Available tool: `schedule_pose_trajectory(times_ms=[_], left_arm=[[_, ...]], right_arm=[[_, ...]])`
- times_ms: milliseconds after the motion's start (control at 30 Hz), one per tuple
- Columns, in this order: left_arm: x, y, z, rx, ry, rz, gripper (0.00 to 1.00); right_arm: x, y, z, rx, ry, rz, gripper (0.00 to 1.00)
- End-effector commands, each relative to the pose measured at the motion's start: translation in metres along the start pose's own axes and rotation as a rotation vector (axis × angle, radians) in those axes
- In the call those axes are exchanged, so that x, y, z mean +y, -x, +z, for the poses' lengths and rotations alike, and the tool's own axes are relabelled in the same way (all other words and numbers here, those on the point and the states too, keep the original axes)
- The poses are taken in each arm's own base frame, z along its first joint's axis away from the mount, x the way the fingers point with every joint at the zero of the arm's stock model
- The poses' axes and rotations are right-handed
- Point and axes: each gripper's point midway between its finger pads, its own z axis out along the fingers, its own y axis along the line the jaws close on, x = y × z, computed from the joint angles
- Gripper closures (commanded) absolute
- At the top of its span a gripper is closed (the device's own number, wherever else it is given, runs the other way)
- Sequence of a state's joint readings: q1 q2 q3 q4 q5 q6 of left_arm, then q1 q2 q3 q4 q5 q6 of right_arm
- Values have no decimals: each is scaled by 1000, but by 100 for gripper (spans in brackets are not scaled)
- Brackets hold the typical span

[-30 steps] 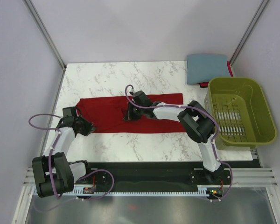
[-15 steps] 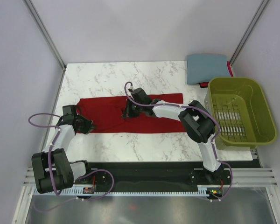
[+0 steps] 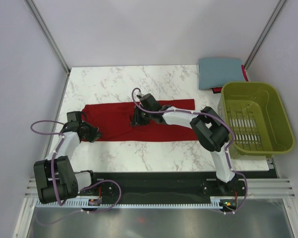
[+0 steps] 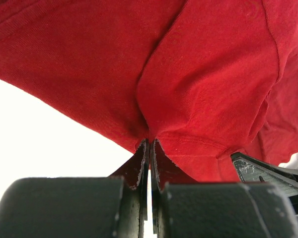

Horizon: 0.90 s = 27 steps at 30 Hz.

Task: Fold and stack the t-shirts
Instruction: Fold the tshirt

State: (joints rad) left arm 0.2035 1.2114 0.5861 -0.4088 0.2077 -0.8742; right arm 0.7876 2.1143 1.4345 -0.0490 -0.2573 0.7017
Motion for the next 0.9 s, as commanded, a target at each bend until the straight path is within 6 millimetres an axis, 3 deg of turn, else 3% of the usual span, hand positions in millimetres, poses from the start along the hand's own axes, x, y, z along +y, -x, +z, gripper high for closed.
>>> schedule_pose_trajectory(times_ms=[0, 600, 867], left_arm=[[-9, 11, 0, -41, -23, -22, 98], [-13, 12, 1, -40, -39, -18, 98], [-10, 9, 2, -38, -40, -34, 98]], right_arm=[[7, 3, 1, -3, 20, -38, 67], [9, -12, 7, 18, 14, -35, 72], [5, -7, 3, -4, -14, -25, 97]])
